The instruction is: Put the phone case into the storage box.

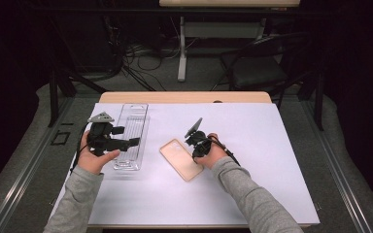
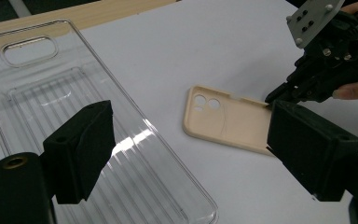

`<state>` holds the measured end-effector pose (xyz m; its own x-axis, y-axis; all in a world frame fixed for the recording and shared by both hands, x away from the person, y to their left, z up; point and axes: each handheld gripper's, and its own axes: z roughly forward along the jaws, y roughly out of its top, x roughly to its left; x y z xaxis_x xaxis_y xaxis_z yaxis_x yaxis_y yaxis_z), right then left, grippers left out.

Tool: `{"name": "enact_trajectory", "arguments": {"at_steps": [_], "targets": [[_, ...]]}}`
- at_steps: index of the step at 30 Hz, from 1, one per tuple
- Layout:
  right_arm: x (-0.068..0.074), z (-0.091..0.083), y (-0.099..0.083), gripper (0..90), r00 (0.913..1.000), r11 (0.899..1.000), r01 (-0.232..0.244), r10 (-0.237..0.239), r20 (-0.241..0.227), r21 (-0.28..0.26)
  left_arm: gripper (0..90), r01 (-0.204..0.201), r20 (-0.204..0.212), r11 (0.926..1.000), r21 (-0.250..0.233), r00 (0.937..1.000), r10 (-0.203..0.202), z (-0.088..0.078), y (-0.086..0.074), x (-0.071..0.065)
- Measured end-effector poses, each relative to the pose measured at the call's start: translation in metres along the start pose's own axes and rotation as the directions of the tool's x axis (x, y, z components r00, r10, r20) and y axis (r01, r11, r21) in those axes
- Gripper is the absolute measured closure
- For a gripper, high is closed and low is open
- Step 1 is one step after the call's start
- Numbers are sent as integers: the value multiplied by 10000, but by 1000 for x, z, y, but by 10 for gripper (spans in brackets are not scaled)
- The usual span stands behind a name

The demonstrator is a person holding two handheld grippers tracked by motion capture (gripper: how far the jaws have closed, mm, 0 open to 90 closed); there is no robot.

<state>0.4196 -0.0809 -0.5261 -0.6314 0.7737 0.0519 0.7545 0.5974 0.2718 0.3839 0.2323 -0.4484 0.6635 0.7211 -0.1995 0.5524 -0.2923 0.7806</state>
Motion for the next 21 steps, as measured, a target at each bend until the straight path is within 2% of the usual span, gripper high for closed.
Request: {"name": "enact_trajectory", "arguments": {"at_steps": [6,11,12,14,15,21], "targets": [[-1,1,-1,841,10000,9999,15,-14,-60,155,150,-30,-14,10000,32,10000,30,0,0,0],[-1,-1,0,858,10000,9988,-22,24,-41,484,150,6,-9,10000,37,10000,-6,0,-1,1],[0,1,-1,860,9999,9998,-116,118,-81,164,150,12,-11,10000,37,10000,-12,1,-1,1],[-1,0,0,863,9999,9995,-129,132,-93,289,150,6,-5,10000,55,10000,-6,1,-1,1],[-1,1,-1,863,9998,9997,-176,178,-127,139,150,16,-8,10000,32,10000,-16,1,-1,1],[-1,1,0,866,9994,9994,-324,325,-95,145,150,92,-1,10000,29,10000,-92,0,-1,2]]}}
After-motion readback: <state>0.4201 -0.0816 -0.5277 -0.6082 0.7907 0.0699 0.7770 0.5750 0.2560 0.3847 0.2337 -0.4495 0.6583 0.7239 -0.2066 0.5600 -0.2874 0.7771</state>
